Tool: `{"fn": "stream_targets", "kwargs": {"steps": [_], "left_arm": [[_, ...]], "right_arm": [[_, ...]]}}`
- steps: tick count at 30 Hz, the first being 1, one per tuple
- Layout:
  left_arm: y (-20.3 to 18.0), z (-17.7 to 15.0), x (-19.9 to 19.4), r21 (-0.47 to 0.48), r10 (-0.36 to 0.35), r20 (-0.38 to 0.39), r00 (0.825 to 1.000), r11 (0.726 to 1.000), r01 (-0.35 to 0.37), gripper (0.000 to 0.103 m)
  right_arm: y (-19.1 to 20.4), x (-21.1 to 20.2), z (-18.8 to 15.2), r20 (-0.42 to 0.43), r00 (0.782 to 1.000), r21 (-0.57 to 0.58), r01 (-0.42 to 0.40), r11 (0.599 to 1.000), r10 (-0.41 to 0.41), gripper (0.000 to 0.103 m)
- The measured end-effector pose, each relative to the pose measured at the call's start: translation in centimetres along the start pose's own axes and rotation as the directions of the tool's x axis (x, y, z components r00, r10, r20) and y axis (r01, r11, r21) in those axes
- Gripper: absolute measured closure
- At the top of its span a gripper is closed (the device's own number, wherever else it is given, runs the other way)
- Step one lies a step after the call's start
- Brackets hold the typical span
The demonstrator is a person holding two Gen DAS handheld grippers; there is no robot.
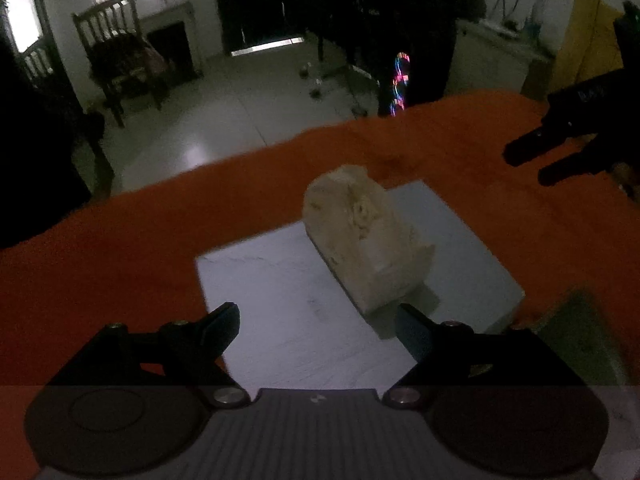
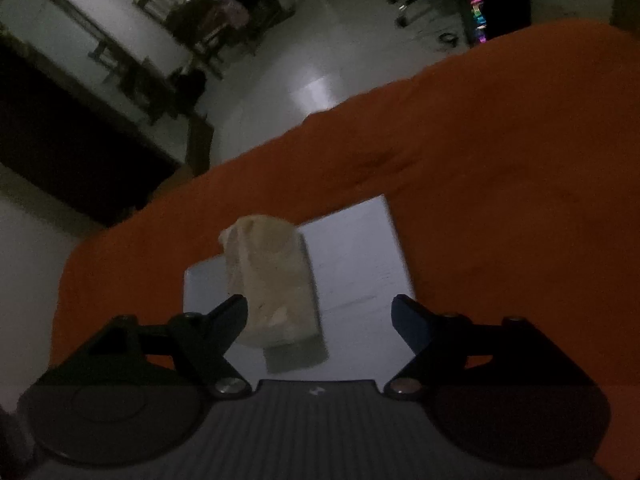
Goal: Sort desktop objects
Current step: 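Withdraw the right gripper and bring both tools to the crumpled paper bag, then grasp the crumpled paper bag with the right gripper and lift it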
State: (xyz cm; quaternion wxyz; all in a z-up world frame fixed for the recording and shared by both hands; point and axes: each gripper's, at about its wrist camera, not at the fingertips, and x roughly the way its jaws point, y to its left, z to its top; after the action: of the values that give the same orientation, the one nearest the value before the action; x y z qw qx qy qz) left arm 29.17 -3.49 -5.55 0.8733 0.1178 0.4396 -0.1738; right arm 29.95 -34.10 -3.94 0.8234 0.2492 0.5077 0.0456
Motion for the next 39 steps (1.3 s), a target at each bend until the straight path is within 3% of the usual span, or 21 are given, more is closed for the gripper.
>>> {"fn": "stream_targets", "kwargs": {"steps": [7, 11, 17, 18, 19, 21, 23, 24, 26, 28, 31, 34, 37, 39], "left_arm": [[0.0, 1.7, 4.7, -0.015, -0.053, -0.037, 0.998, 0.998, 0.053, 0.022], [-0.2, 2.1, 7.6, -0.032, -0.089, -0.085, 0.992, 0.996, 0.087, 0.039], [0.6, 1.4, 9.0, -0.067, -0.093, -0.107, 0.990, 0.994, 0.086, 0.039], [0.7, 1.3, 9.0, -0.071, -0.094, -0.109, 0.990, 0.994, 0.086, 0.039], [0.9, 1.2, 9.0, -0.073, -0.092, -0.111, 0.989, 0.994, 0.084, 0.039], [1.1, 0.9, 8.7, -0.068, -0.081, -0.114, 0.990, 0.995, 0.073, 0.039], [1.4, 0.5, 8.4, -0.063, -0.070, -0.116, 0.991, 0.996, 0.063, 0.039], [1.6, 0.4, 8.2, -0.060, -0.068, -0.115, 0.991, 0.996, 0.061, 0.039], [2.0, 0.2, 7.7, -0.047, -0.064, -0.109, 0.992, 0.997, 0.059, 0.039], [2.4, 0.1, 7.4, -0.033, -0.064, -0.106, 0.992, 0.998, 0.060, 0.039], [2.8, 0.0, 7.1, -0.014, -0.075, -0.102, 0.992, 0.997, 0.074, 0.039], [3.0, 0.0, 7.4, 0.028, -0.080, -0.098, 0.992, 0.996, 0.083, 0.038], [2.9, 0.0, 7.6, 0.080, -0.085, -0.083, 0.993, 0.993, 0.092, 0.038], [2.9, 0.1, 7.9, 0.107, -0.091, -0.069, 0.993, 0.989, 0.098, 0.038]], "right_arm": [[2.1, 4.9, 0.0, -0.068, 0.998, -0.077, 0.007, 0.997, -0.012, 0.023], [3.3, 7.6, 0.5, -0.091, 0.995, -0.122, 0.030, 0.992, -0.041, 0.025], [5.3, 11.6, -1.0, -0.187, 0.982, -0.210, -0.007, 0.978, -0.033, 0.035], [5.6, 12.1, -1.3, -0.188, 0.981, -0.234, 0.001, 0.972, -0.047, 0.043], [5.9, 12.5, -1.8, -0.189, 0.980, -0.264, 0.017, 0.964, -0.069, 0.060], [6.3, 13.2, -2.6, -0.195, 0.973, -0.325, 0.057, 0.944, -0.126, 0.083], [6.5, 13.0, -3.4, -0.190, 0.970, -0.371, 0.069, 0.926, -0.149, 0.085], [6.8, 12.8, -3.6, -0.200, 0.969, -0.401, 0.056, 0.914, -0.147, 0.091], [7.5, 12.1, -4.2, -0.236, 0.962, -0.484, 0.008, 0.875, -0.140, 0.092], [8.6, 11.4, -4.9, -0.257, 0.955, -0.604, -0.040, 0.796, -0.147, 0.093], [9.9, 10.4, -6.3, -0.300, 0.937, -0.765, -0.124, 0.632, -0.179, 0.093], [10.7, 10.2, -7.5, -0.330, 0.922, -0.854, -0.200, 0.480, -0.203, 0.093], [10.7, 10.6, -7.6, -0.322, 0.919, -0.881, -0.204, 0.426, -0.226, 0.091], [10.5, 10.8, -6.9, -0.322, 0.920, -0.868, -0.193, 0.458, -0.224, 0.082]]}}
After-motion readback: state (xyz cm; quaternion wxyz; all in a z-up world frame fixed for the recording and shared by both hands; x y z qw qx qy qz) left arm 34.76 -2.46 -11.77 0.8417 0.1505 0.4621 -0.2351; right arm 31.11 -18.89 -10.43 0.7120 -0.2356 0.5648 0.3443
